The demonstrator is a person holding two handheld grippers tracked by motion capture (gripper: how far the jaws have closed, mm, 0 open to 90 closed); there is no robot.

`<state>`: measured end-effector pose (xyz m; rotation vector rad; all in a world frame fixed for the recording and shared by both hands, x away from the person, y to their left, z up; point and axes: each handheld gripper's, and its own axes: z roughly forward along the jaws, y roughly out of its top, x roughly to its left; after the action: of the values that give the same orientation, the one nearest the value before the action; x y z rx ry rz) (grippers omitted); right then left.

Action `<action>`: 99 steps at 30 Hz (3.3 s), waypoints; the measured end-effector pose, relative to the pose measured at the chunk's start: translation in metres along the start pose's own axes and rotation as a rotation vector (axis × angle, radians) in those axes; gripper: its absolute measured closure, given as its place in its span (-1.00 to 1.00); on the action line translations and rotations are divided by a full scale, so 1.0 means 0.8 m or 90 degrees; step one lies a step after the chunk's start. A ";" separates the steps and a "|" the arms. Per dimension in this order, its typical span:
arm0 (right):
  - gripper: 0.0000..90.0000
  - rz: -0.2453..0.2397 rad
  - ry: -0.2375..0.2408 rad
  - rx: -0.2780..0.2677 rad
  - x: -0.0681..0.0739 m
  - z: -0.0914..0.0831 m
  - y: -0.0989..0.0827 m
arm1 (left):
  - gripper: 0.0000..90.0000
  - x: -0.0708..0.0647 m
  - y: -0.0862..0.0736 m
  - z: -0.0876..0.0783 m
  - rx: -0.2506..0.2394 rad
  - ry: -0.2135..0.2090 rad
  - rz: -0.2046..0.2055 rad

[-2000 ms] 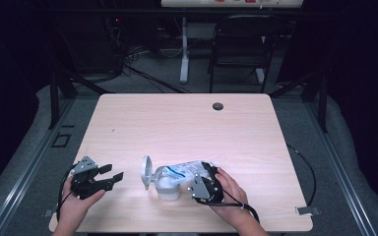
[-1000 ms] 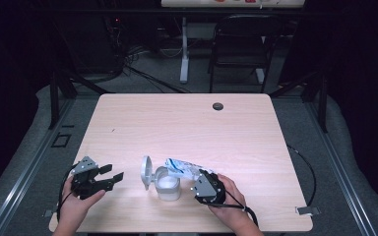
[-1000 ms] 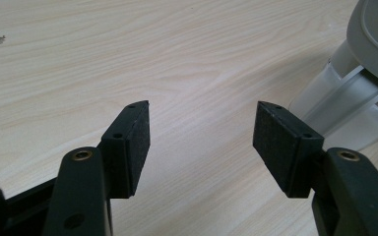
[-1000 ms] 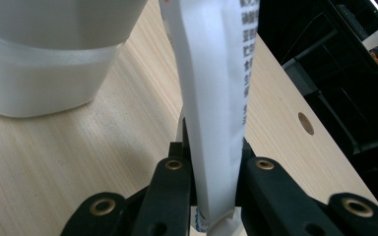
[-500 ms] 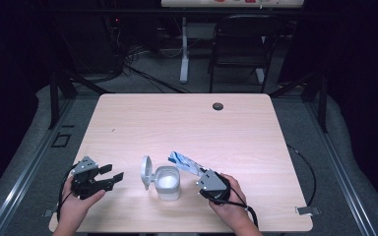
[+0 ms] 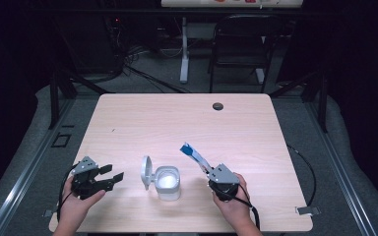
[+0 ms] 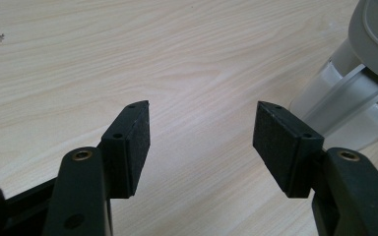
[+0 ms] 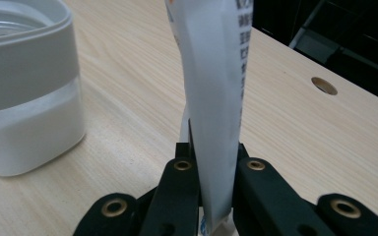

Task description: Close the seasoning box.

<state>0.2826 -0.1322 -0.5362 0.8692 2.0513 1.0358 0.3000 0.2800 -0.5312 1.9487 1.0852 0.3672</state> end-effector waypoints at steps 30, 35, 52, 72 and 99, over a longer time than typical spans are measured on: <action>0.99 0.112 -0.058 0.011 -0.037 -0.011 -0.027 | -0.12 0.000 -0.001 0.002 0.009 0.000 0.001; 0.99 0.126 -0.056 0.015 -0.039 -0.008 -0.031 | -0.12 0.000 -0.001 0.002 0.007 -0.001 0.000; 0.99 0.146 -0.052 0.035 -0.042 0.004 -0.036 | -0.12 -0.001 -0.002 0.004 0.013 -0.001 0.002; 0.92 0.148 -0.040 0.056 -0.044 0.008 -0.045 | -0.12 -0.001 -0.001 0.001 0.007 -0.001 0.001; 0.25 0.161 -0.018 0.074 -0.050 -0.001 -0.063 | -0.12 -0.008 0.006 0.007 0.003 -0.012 0.011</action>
<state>0.2913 -0.1876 -0.5683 1.2211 2.0304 1.0366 0.3023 0.2709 -0.5302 1.9631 1.0591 0.3561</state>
